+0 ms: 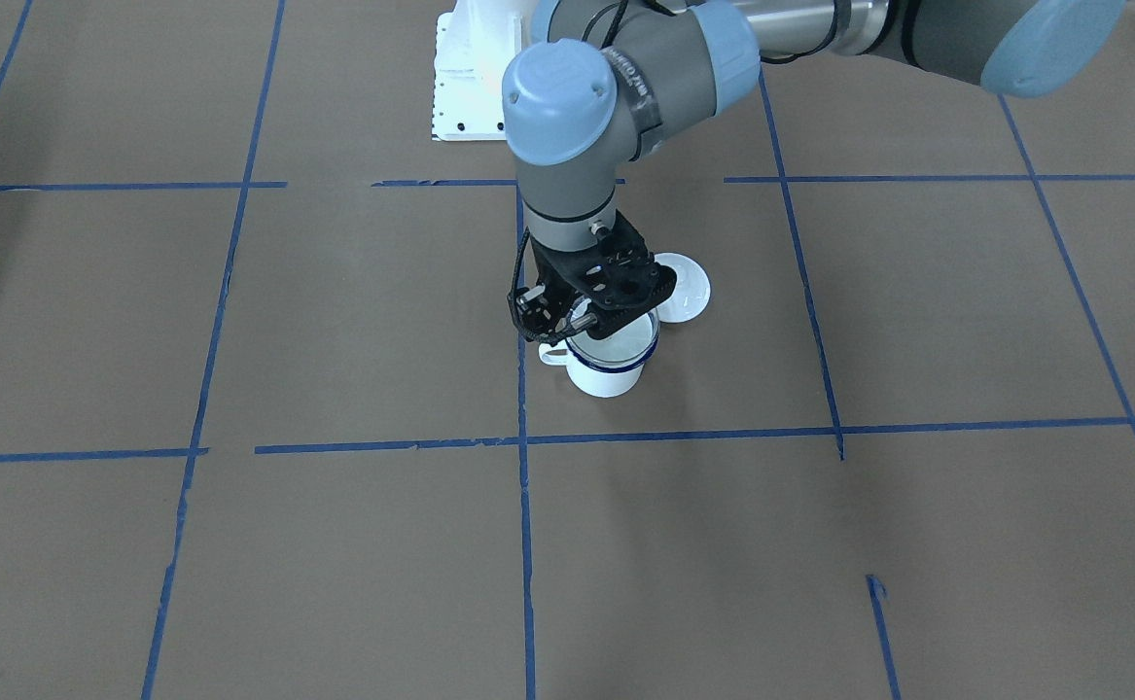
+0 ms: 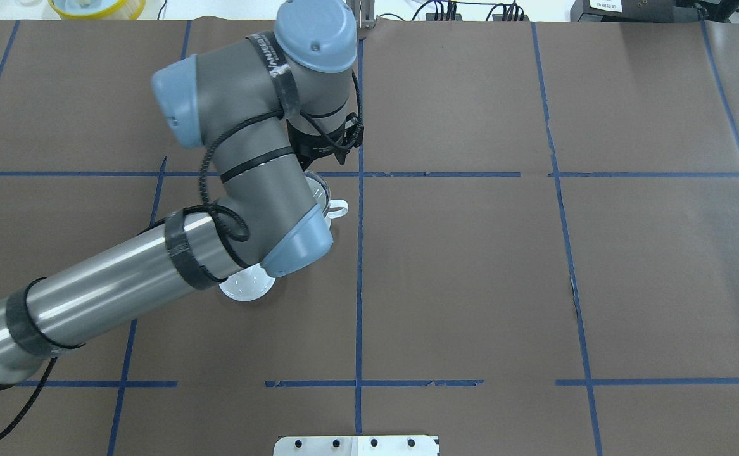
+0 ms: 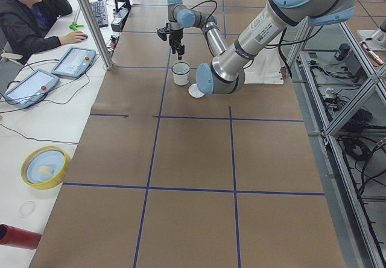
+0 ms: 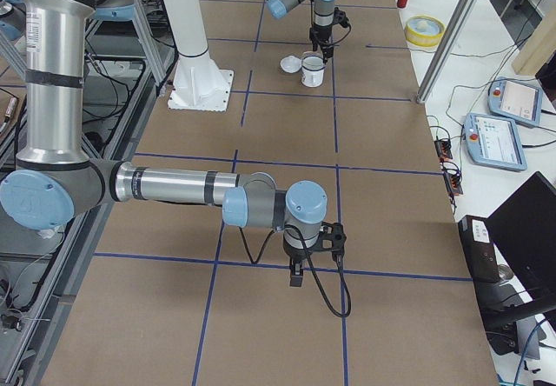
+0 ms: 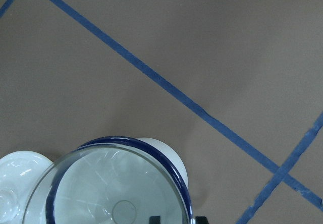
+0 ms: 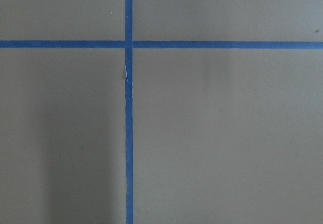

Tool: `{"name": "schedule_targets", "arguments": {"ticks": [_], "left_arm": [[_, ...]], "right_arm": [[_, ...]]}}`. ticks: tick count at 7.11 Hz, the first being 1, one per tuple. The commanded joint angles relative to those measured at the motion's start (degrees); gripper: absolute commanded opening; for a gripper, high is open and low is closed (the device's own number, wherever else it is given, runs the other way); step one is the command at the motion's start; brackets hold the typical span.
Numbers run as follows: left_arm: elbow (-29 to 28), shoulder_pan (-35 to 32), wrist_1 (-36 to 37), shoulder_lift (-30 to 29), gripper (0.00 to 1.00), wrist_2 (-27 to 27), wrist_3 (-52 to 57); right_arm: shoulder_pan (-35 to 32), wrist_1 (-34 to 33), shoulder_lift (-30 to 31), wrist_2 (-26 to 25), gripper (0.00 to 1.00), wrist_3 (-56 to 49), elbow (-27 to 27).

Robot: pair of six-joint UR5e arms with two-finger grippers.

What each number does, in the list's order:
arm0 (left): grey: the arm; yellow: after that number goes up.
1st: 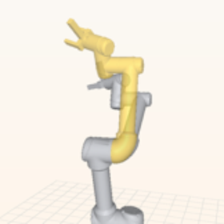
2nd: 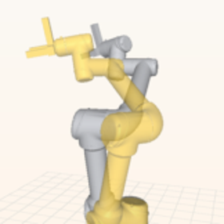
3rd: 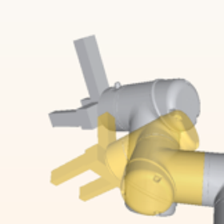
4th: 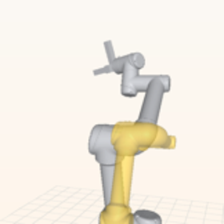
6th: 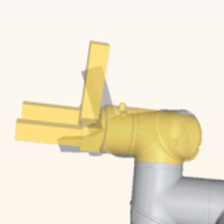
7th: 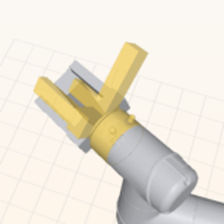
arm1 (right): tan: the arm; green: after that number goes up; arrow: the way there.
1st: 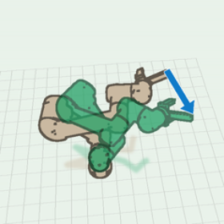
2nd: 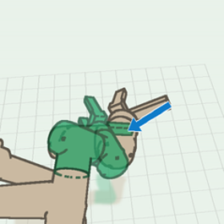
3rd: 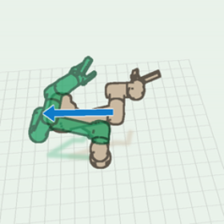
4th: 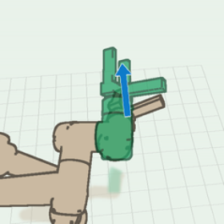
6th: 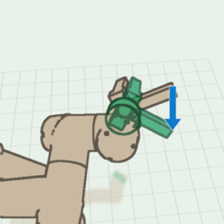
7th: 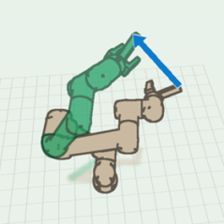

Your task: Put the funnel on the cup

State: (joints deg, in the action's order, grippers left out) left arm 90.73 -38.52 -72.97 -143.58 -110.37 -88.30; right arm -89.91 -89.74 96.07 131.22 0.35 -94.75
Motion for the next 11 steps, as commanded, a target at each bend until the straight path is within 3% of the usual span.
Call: {"name": "schedule_targets", "arguments": {"ticks": [1, 2, 4, 5, 7, 9, 11], "left_arm": [[19.14, -5.39, 0.81, 13.16, 1.0, -0.28, 16.49], [22.7, -10.73, 0.73, 17.93, 1.0, -0.63, 28.15], [22.74, -23.02, -0.06, 27.51, 1.0, -6.84, 54.32], [22.57, -31.27, -0.33, 34.43, 1.0, -10.7, 73.43], [18.9, -45.87, -1.38, 43.7, 1.0, -12.94, 98.82], [7.95, -56.36, -1.56, 49.33, 1.0, -17.12, 103.33], [6.13, -58.33, -5.59, 58.46, 1.0, -25.39, 103.15]], "right_arm": [[0.0, 0.0, 0.0, 0.0, 1.0, 0.0, 0.0], [0.0, 0.0, 0.0, 0.0, 1.0, 0.0, 0.0], [0.0, 0.0, 0.0, 0.0, 1.0, 0.0, 0.0], [0.0, 0.0, 0.0, 0.0, 1.0, 0.0, 0.0], [0.0, 0.0, 0.0, 0.0, 1.0, 0.0, 0.0], [0.0, 0.0, 0.0, 0.0, 1.0, 0.0, 0.0], [0.0, 0.0, 0.0, 0.0, 1.0, 0.0, 0.0]]}}
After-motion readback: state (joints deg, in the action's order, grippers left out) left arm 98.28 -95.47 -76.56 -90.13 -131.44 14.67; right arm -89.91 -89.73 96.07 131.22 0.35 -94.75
